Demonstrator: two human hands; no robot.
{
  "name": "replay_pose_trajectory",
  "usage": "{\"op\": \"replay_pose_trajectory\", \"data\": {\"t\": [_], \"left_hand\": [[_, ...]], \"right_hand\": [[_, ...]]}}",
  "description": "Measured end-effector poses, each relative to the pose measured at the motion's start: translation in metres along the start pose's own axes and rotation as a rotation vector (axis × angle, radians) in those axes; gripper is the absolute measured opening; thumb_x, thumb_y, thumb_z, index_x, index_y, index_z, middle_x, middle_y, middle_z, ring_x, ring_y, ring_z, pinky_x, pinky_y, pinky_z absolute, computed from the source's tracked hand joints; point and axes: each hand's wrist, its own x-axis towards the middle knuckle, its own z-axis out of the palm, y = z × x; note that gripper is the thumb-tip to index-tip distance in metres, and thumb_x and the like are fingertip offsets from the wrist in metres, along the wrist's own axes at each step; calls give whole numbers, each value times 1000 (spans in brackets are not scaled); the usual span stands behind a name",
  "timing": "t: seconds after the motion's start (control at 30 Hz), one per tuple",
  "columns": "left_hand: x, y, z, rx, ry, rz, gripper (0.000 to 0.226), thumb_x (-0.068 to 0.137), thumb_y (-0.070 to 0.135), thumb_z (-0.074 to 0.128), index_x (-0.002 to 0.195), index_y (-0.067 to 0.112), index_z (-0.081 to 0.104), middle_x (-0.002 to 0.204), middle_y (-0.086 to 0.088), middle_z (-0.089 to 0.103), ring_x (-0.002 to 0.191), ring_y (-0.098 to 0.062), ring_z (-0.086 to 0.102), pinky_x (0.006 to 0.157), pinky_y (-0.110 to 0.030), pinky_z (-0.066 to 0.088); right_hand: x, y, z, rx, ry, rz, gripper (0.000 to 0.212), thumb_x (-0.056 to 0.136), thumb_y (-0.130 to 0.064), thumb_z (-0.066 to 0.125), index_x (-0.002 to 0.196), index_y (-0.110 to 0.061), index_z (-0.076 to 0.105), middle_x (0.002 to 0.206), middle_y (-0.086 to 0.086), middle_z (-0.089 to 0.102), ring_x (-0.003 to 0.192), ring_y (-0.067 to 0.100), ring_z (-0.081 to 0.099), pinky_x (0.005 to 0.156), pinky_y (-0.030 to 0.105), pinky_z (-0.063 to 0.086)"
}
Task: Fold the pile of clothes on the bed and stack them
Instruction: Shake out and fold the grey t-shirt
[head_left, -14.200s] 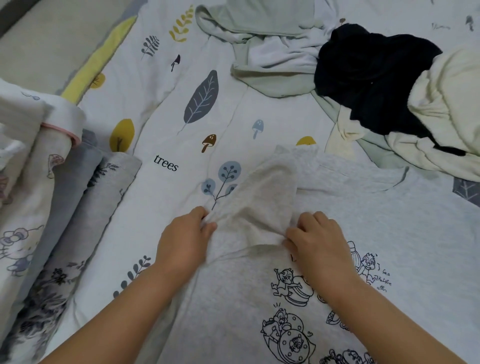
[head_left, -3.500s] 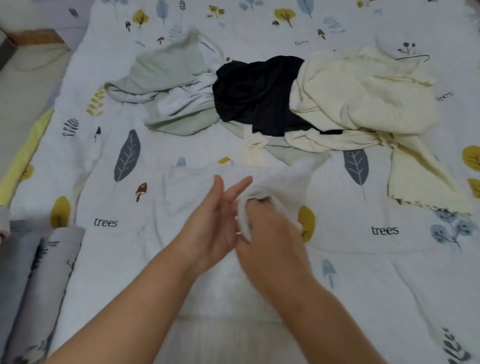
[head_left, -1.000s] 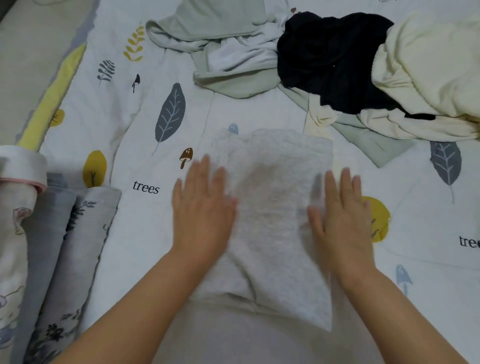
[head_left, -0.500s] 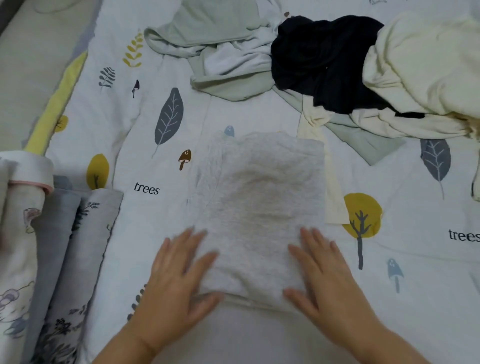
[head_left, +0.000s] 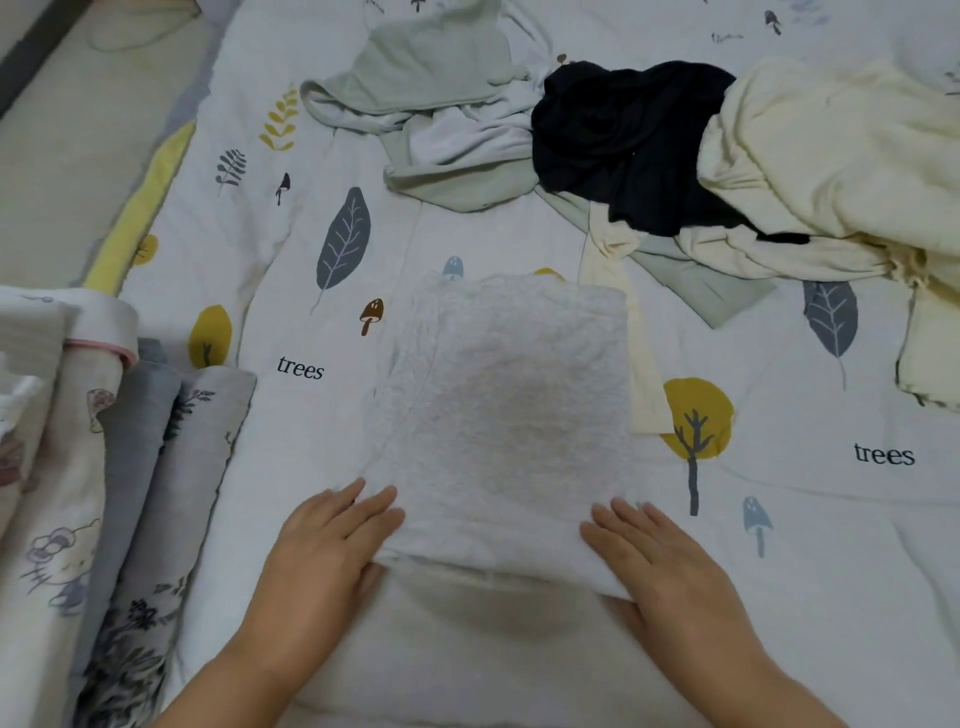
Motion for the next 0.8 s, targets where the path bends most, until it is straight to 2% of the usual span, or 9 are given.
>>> {"op": "replay_pose_trajectory", "data": {"t": [0.1, 0.2, 0.3, 0.33, 0.43, 0.53, 0.7, 0.73, 0.8], "left_hand": [[-24, 7, -12, 8, -27, 80, 39, 64, 28, 42, 77, 19, 77, 92, 3, 74, 104, -24, 59, 99, -26, 23], [-44, 17, -20, -74, -92, 145, 38, 79, 29, 39, 65, 28, 75, 83, 14, 71, 91, -6, 56, 90, -18, 31], [-42, 27, -36, -276, -185, -108, 37, 80, 34, 37, 58, 36, 67, 84, 17, 58, 58, 10, 58, 62, -10, 42], [-35, 29, -42, -358, -192, -221, 23, 68, 40, 42, 68, 43, 65, 85, 22, 60, 56, 15, 54, 58, -8, 41], [-7, 26, -49, -557, -45, -406, 31, 64, 27, 62, 82, 51, 58, 60, 24, 62, 49, 12, 52, 50, -8, 40], [42, 15, -48, -584, 100, -477, 28, 74, 7, 64, 80, 35, 61, 61, 16, 65, 37, 1, 51, 40, -14, 42], [113, 2, -26, -385, 221, -558, 19, 85, 19, 62, 104, 22, 61, 98, -1, 68, 82, -11, 60, 72, -26, 41], [121, 2, -18, -298, 210, -602, 33, 87, 23, 60, 119, 16, 57, 114, -8, 64, 100, -21, 58, 83, -31, 41], [126, 8, -7, -127, 245, -590, 50, 92, 26, 54, 138, 11, 41, 140, -14, 45, 126, -31, 43, 102, -44, 34]], "right_hand": [[-24, -2, -14, 2, 24, -136, 29, 66, -35, 80, 84, -12, 78, 95, 2, 74, 86, 19, 71, 104, 23, 22], [-46, -3, -16, -37, -72, -123, 71, 102, -27, 12, 75, -29, 77, 87, -15, 73, 80, 2, 70, 104, 13, 18], [-57, -6, -29, 56, -73, -22, 21, 82, -25, 56, 87, -45, 62, 78, -26, 70, 70, -10, 65, 93, 0, 27], [-53, -7, -34, 281, -94, 81, 30, 71, -16, 68, 83, -43, 62, 75, -23, 70, 67, -8, 64, 81, 1, 39], [-35, 4, -38, 835, -3, 383, 41, 73, 7, 68, 74, -34, 64, 59, -9, 62, 53, 1, 51, 54, 12, 39], [7, 12, -44, 929, 244, 535, 17, 79, -4, 65, 67, -15, 59, 55, -7, 47, 52, 4, 37, 47, 15, 28], [72, 29, -34, 880, 468, 662, 14, 89, -16, 58, 76, -12, 56, 65, -1, 50, 63, 12, 43, 53, 18, 30], [80, 28, -31, 860, 482, 726, 4, 90, -17, 55, 89, -18, 59, 77, -1, 58, 73, 14, 50, 60, 17, 36], [88, 23, -21, 759, 484, 834, 39, 92, -18, 51, 131, -18, 46, 124, 3, 55, 112, 19, 50, 91, 25, 39]]}}
